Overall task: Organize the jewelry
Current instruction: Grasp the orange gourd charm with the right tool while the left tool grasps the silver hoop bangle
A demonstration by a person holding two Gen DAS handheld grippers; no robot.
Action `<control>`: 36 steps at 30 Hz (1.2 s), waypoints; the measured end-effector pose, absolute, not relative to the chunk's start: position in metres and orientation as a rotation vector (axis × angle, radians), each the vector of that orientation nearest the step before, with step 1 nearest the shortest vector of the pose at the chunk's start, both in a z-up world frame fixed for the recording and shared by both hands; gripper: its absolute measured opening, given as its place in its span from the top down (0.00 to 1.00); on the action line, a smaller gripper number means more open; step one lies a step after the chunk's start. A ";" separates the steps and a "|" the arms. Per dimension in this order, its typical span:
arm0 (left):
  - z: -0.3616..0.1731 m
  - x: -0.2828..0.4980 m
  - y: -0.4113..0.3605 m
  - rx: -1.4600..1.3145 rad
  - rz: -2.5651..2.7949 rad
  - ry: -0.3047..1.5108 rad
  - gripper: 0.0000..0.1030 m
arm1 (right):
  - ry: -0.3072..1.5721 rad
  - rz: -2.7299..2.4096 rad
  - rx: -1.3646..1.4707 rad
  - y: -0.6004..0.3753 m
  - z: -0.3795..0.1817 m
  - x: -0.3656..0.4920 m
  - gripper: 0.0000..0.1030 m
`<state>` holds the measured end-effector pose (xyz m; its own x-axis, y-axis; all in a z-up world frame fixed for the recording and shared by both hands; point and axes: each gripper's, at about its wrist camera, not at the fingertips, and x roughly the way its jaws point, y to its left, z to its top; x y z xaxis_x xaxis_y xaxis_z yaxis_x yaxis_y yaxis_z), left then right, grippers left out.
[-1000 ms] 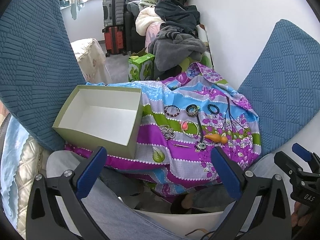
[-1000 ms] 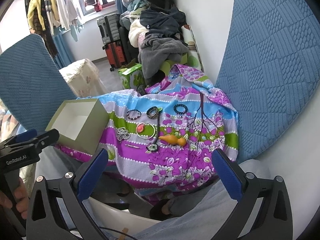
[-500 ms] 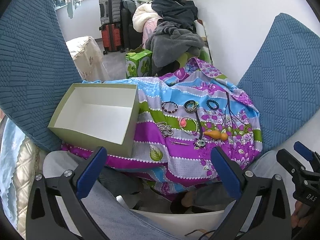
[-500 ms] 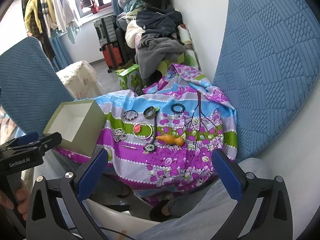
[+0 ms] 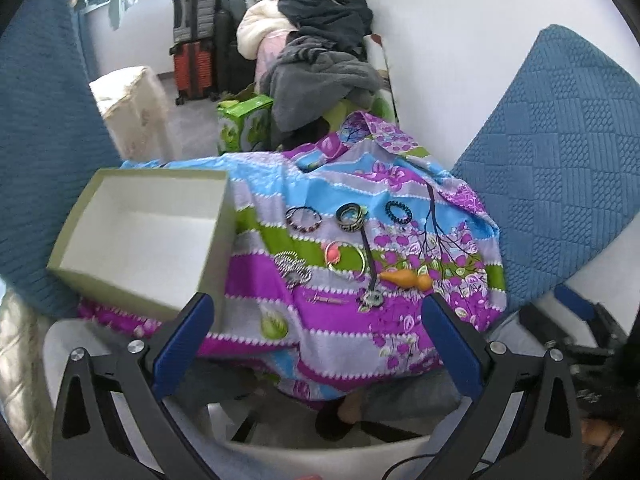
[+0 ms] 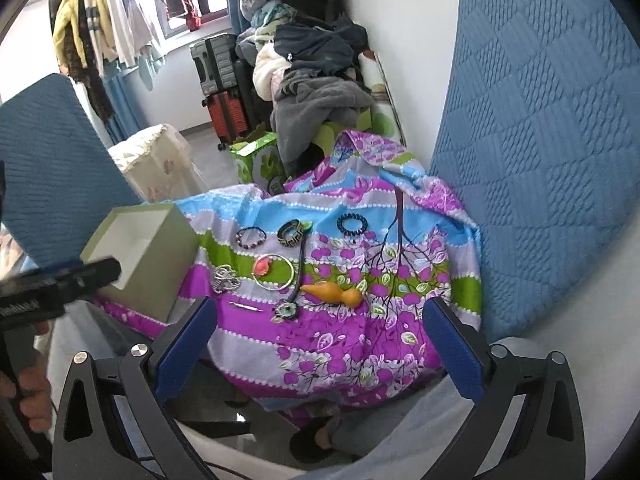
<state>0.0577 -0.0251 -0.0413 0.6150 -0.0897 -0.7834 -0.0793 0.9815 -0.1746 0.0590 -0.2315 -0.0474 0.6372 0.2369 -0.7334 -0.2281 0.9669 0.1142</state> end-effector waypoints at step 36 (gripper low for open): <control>-0.207 0.192 -0.055 -0.257 -0.084 1.147 0.64 | 0.981 0.502 -0.117 -0.212 -0.216 0.184 0.34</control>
